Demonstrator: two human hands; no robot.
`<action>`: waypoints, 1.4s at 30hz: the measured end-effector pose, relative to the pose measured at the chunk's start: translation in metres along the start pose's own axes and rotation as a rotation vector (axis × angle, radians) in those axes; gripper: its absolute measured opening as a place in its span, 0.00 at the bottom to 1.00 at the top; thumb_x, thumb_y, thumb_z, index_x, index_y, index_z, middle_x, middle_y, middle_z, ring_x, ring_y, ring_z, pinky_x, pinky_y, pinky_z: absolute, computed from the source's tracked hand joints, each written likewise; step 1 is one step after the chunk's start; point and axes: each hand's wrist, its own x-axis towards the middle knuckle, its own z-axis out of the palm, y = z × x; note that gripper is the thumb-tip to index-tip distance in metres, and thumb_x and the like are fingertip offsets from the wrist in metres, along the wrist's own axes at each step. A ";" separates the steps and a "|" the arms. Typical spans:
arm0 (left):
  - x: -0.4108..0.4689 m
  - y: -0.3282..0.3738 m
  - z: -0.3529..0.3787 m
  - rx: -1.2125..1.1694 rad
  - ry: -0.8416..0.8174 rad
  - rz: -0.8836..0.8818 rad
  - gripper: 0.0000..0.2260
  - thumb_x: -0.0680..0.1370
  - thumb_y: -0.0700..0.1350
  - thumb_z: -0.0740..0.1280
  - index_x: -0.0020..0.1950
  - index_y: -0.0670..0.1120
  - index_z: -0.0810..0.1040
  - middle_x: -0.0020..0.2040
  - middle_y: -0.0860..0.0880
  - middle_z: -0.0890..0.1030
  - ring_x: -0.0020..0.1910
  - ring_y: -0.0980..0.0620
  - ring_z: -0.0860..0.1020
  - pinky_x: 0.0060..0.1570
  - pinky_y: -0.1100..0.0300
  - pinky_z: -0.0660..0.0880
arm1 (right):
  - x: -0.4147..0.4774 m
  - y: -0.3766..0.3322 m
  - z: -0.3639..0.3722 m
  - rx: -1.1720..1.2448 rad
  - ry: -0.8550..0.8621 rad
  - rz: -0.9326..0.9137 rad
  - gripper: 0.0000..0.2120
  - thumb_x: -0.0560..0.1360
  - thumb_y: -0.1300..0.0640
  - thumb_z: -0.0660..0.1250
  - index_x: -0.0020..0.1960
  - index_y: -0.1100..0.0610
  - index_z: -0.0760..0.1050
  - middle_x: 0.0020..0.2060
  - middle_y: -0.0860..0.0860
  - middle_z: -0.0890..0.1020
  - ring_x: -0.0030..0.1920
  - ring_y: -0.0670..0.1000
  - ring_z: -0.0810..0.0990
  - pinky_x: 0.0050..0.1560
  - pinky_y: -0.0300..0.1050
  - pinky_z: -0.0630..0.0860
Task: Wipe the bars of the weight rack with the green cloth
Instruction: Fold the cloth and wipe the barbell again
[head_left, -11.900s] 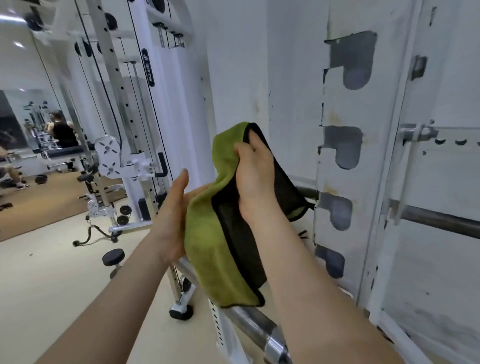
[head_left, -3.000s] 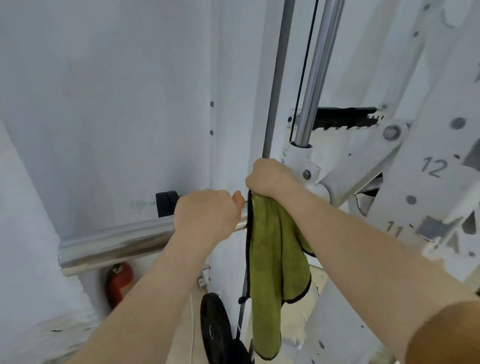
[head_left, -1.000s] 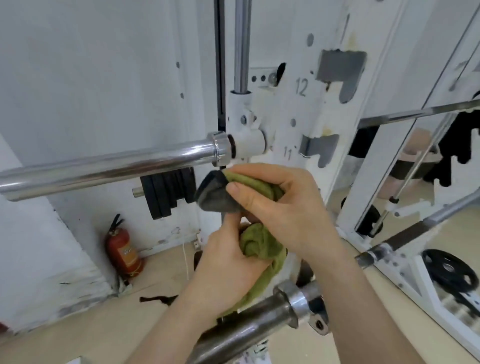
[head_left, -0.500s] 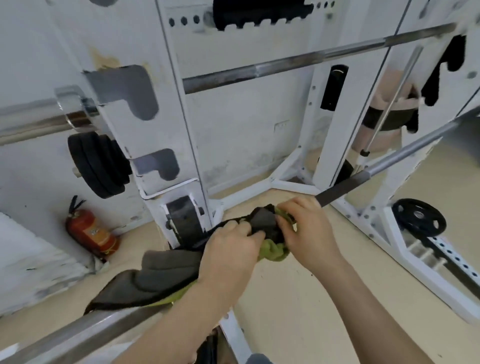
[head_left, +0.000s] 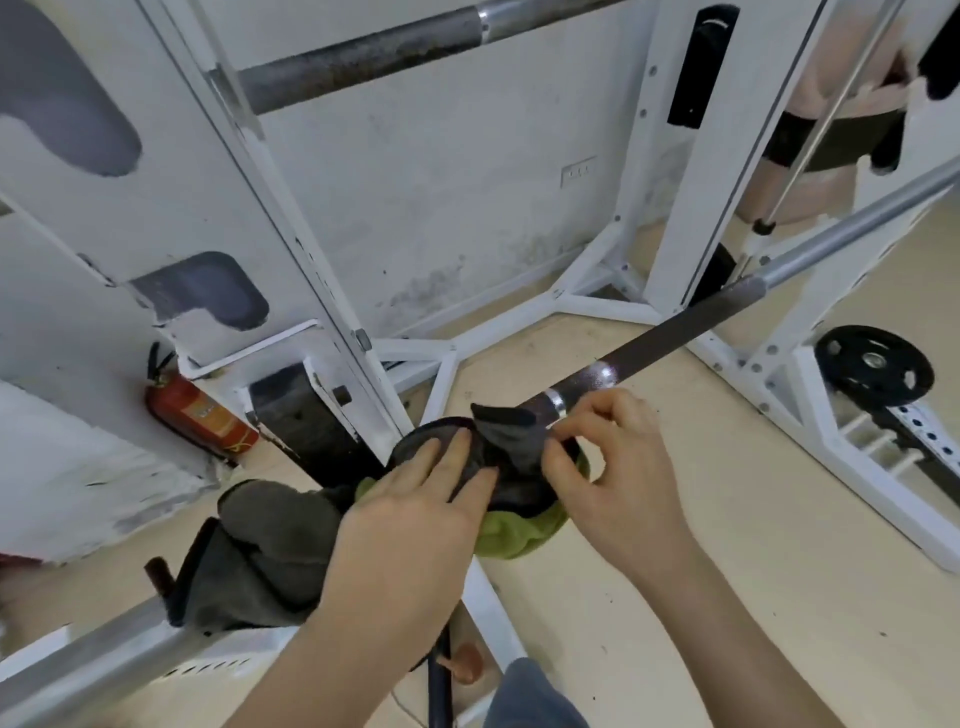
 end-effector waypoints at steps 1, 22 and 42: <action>-0.005 -0.003 -0.001 -0.013 0.040 0.023 0.21 0.60 0.43 0.77 0.52 0.49 0.84 0.57 0.46 0.83 0.54 0.47 0.82 0.40 0.54 0.80 | -0.011 -0.010 0.004 0.111 -0.090 0.050 0.13 0.70 0.43 0.65 0.48 0.50 0.79 0.47 0.43 0.75 0.51 0.43 0.74 0.50 0.32 0.69; -0.060 -0.063 -0.001 -0.233 0.295 -0.085 0.13 0.73 0.54 0.64 0.54 0.53 0.82 0.55 0.56 0.80 0.57 0.53 0.73 0.64 0.45 0.62 | 0.012 -0.018 0.030 0.130 0.440 0.309 0.03 0.74 0.60 0.69 0.46 0.53 0.79 0.35 0.43 0.79 0.37 0.42 0.76 0.42 0.43 0.73; 0.010 -0.014 0.023 0.018 0.180 0.060 0.26 0.77 0.57 0.55 0.63 0.41 0.78 0.56 0.38 0.81 0.54 0.41 0.81 0.57 0.47 0.76 | 0.030 0.007 0.009 -0.359 0.253 0.002 0.09 0.79 0.51 0.62 0.56 0.49 0.78 0.47 0.50 0.76 0.42 0.55 0.77 0.35 0.48 0.75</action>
